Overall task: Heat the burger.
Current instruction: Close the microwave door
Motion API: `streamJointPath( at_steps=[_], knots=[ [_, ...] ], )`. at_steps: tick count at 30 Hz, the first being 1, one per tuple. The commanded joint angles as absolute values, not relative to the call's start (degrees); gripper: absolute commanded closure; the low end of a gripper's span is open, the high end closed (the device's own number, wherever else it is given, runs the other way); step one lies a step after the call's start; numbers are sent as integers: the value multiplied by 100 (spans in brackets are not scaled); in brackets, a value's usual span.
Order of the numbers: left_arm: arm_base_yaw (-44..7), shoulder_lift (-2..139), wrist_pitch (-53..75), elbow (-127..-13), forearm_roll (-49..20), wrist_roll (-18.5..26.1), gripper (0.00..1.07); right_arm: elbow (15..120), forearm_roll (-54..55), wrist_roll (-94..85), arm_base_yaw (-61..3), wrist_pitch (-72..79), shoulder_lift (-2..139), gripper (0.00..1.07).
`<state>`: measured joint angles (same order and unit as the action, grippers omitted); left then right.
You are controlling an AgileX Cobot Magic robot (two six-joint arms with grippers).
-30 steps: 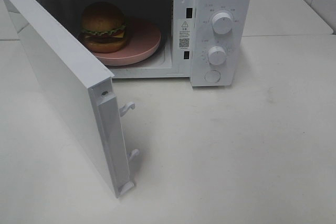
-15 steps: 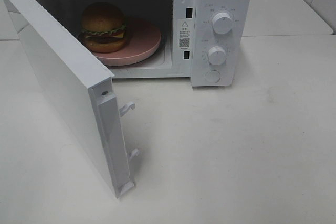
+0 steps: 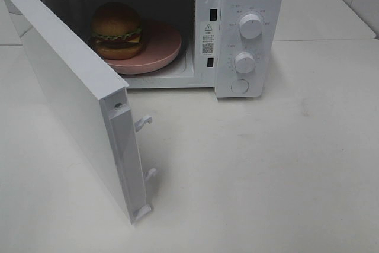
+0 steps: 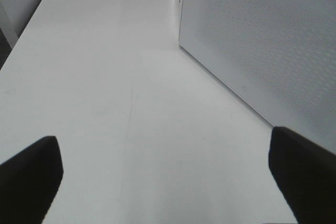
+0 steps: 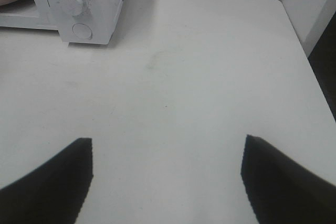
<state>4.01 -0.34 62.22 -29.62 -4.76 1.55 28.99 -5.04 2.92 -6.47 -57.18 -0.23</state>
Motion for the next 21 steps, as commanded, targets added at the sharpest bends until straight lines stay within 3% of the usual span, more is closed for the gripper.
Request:
streamJointPath(
  at_steps=[1,21],
  knots=[
    [395,-109,6148,-2956,-510,166,7,2876,-487,281,-607,-5695,-201,31],
    [395,-109,6148,-2956,-510,166,7,2876,-487,281,-607,-5695,-201,31]
  ],
)
